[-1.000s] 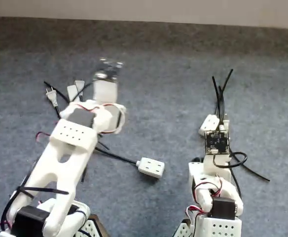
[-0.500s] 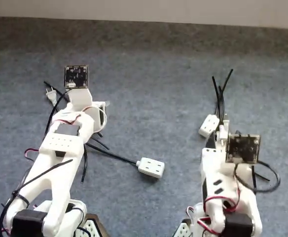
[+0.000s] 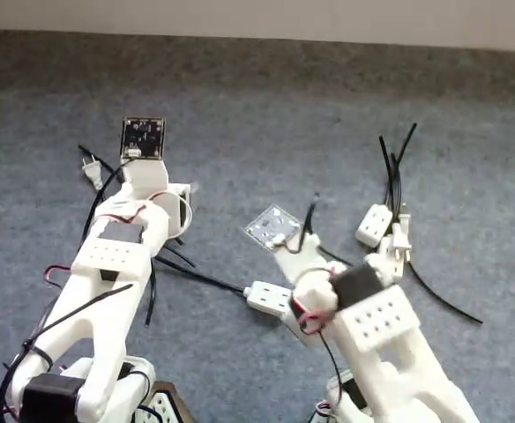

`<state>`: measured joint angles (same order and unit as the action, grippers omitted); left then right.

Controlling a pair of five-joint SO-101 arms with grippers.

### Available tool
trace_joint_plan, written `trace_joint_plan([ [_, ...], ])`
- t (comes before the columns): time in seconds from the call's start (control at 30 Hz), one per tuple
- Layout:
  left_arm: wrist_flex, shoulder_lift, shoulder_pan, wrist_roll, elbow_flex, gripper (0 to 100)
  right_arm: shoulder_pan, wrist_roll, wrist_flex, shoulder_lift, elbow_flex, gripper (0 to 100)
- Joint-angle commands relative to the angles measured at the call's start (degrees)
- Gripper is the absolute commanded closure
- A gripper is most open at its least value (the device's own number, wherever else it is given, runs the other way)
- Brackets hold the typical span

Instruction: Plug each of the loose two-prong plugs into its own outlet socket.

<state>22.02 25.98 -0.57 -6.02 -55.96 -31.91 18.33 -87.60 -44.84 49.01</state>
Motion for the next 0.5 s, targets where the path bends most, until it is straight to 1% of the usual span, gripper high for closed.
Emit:
trace_joint_plan([
  [0.0,-1.1,1.7,2.3,-0.3,0.2,81,0.0,0.6,8.0,7.7,1.1,80.7],
  [0.03,-1.2,1.9,3.6,-1.2,0.2,81,0.0,0.6,10.4,9.6,2.2,80.7],
  [0.13,-1.3,1.9,7.3,-8.6,0.5,81,0.0,0.6,16.4,15.2,4.2,80.7],
  [0.2,-1.3,1.9,8.9,-11.4,0.5,81,0.0,0.6,19.3,18.8,4.4,80.7],
  [0.33,-1.3,1.9,10.1,-12.3,0.6,81,0.1,0.6,24.6,25.5,4.2,80.7],
  [0.47,-1.3,2.0,10.4,-12.3,0.6,81,4.1,0.9,31.6,30.0,4.1,80.7],
])
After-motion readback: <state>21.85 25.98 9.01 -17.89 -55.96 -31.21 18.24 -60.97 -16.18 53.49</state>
